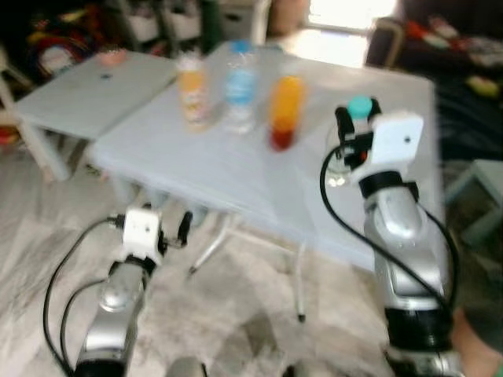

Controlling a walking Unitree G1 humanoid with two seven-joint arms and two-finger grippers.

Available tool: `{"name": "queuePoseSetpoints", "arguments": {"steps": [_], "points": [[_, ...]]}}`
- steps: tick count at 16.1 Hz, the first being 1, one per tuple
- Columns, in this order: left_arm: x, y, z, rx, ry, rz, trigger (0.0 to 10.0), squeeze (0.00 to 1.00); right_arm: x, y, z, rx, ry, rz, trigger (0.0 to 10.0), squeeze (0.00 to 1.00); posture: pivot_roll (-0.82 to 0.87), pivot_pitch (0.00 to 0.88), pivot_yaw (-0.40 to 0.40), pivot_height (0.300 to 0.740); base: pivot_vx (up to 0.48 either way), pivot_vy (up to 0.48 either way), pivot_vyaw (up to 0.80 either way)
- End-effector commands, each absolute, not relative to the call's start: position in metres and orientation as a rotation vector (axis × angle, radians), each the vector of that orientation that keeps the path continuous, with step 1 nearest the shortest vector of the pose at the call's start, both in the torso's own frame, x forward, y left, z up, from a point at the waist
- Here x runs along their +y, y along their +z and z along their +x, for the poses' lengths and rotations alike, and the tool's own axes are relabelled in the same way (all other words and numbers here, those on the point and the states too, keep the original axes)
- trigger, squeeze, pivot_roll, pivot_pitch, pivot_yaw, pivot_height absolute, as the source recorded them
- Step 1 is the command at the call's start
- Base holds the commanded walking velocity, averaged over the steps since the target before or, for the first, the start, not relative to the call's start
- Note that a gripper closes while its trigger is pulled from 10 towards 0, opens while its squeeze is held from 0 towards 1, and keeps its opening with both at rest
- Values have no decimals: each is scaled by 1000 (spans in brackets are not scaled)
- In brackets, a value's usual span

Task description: Restocking fridge

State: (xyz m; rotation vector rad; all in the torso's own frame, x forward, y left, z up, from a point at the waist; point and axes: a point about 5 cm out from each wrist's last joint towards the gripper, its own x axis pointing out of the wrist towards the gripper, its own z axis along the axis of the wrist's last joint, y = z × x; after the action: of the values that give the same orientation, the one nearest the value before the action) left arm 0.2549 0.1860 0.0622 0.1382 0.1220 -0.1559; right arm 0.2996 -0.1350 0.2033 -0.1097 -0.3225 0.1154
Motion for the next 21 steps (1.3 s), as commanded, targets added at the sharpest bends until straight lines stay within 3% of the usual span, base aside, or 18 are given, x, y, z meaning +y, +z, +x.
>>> {"name": "queuePoseSetpoints", "arguments": {"steps": [1,7,12,17,21], "points": [[188,63,256,119,-149,134,10000,0,-130,211,299,-356,142,-99,10000,0,37,20,-3,740,0,476,0],[195,64,259,108,-111,162,10000,0,-114,191,293,-285,306,2,10000,0,53,14,-1,740,0,454,132],[199,55,249,126,-14,181,10000,0,-123,160,284,-197,293,-19,10000,0,45,1,3,740,0,0,794],[205,55,255,123,31,210,10000,0,-111,146,278,-175,401,-19,10000,0,55,0,-7,740,0,0,794],[211,38,239,177,62,203,10000,0,-126,119,267,-109,357,-35,10000,0,65,0,-13,740,0,0,794]]}}
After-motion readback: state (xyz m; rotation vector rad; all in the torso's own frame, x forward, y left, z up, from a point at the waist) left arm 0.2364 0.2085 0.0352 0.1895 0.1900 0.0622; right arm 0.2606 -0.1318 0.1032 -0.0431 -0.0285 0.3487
